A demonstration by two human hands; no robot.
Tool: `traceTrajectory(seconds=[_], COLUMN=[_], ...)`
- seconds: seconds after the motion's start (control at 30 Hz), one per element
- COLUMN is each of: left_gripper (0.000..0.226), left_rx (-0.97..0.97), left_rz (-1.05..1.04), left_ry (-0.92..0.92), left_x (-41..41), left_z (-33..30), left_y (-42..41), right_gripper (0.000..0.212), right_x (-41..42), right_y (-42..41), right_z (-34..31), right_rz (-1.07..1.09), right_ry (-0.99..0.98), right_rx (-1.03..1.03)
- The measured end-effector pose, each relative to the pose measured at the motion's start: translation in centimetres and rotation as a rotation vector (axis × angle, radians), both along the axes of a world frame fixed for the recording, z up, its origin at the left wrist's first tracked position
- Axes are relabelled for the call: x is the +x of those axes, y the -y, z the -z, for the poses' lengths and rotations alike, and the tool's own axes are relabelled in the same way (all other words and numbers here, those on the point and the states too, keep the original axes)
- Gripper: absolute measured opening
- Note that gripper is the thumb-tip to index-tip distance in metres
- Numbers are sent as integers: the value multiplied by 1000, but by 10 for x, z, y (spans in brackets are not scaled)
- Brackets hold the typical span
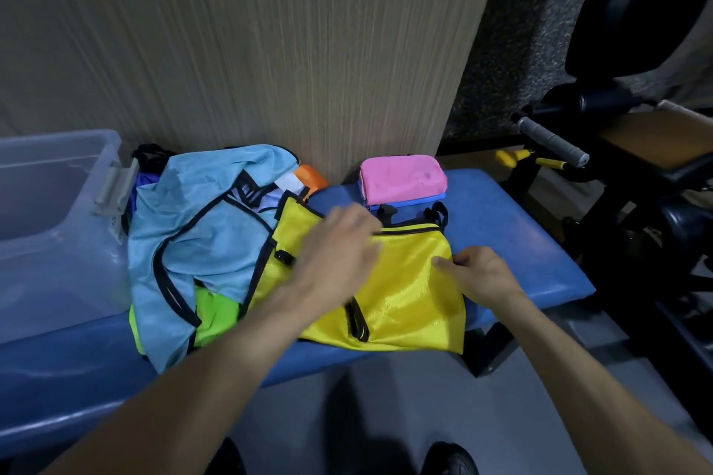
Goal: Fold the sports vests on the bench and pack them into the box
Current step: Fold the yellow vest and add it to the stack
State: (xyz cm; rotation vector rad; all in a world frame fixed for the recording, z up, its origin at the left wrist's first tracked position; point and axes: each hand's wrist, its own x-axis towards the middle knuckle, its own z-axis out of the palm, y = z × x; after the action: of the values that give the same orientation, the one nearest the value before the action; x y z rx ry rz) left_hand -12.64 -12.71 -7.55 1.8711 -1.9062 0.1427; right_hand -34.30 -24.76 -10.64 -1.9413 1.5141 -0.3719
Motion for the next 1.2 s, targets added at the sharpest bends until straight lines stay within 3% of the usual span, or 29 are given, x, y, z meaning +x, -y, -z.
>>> traceTrajectory(seconds=[0.07,0.13,0.23,0.5,0.6,0.77,0.87,0.97,1.2], left_gripper=[60,80,93,84,80,72,66,46,41], left_rx=[277,488,606,574,518,434,407,188,284], left_rz=[94,51,-46,8,-31,-167,-227,-382,-520], left_ry=[60,159,195,92,81,34,-12,-44,-99], left_x=[-32,-38,-24,-60,-49,-20,-12,-3,24], left_z=[14,31,49,50,49,47,45,36,35], left_y=[-7,-7,-3,21,29,33,38,45,60], right_gripper=[56,50,33,25,35,60,59,56,56], right_x=[9,18,23,-36,-58,-56,-52,-53,-54], right_y=[-2,-6,-11,25,31,28,29,31,34], right_z=[0,-2,-3,-4,-4,-5,-6,-6,-7], right_rz=[46,70,83,266,273,181,175,164,148], right_ry=[62,157,373,191,80,42,26,5,2], right_rx=[57,89,153,24,-8,-65,-82,-84,-79])
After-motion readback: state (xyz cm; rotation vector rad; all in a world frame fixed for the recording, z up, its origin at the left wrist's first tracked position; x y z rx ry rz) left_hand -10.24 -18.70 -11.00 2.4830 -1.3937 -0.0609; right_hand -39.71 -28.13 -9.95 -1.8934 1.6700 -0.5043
